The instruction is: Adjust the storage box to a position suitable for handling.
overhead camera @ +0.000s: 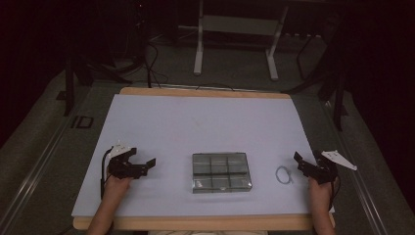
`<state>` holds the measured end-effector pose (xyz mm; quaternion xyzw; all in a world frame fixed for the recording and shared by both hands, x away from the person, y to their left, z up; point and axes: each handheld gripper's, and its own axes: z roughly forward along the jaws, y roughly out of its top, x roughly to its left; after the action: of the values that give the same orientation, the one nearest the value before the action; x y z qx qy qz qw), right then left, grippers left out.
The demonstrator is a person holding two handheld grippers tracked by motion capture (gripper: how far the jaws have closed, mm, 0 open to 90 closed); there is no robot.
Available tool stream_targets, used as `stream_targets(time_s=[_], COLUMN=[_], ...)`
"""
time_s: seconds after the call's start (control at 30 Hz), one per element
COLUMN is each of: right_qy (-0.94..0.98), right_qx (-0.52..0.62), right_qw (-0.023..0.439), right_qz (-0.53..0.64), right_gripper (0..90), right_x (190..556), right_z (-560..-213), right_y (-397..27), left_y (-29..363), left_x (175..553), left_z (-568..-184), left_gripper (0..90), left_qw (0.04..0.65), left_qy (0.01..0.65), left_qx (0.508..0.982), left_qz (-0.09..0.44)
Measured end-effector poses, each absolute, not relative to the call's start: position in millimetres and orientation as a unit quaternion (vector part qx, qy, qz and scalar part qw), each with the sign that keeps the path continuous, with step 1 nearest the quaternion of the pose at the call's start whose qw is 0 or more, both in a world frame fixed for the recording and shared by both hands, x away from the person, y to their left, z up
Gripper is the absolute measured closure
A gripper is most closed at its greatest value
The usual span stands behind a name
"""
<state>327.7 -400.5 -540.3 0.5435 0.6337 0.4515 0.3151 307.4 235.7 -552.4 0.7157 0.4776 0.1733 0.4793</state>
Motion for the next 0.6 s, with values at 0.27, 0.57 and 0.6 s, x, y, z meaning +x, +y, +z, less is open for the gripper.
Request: stream_targets(time_s=[0.27, 0.57, 0.6], right_qy=[0.642, 0.637, 0.638], right_qx=[0.542, 0.54, 0.539], right_qw=[0.306, 0.308, 0.307], right_qz=[0.448, 0.455, 0.456], right_gripper=[14.7, 14.5, 14.6], right_x=[329.8, 328.1, 328.1], right_z=[-540.6, -540.5, -540.5], right_y=[-400.2, -401.2, -401.2], left_y=[238.2, 238.4, 238.3], left_x=[309.1, 308.7, 309.2], left_z=[-552.9, -552.8, -552.9], left_gripper=[2.3, 4.5, 5.7], left_qw=[0.484, 0.48, 0.48], left_qy=[0.484, 0.493, 0.493], left_qx=[0.711, 0.706, 0.706], left_qz=[0.161, 0.169, 0.166])
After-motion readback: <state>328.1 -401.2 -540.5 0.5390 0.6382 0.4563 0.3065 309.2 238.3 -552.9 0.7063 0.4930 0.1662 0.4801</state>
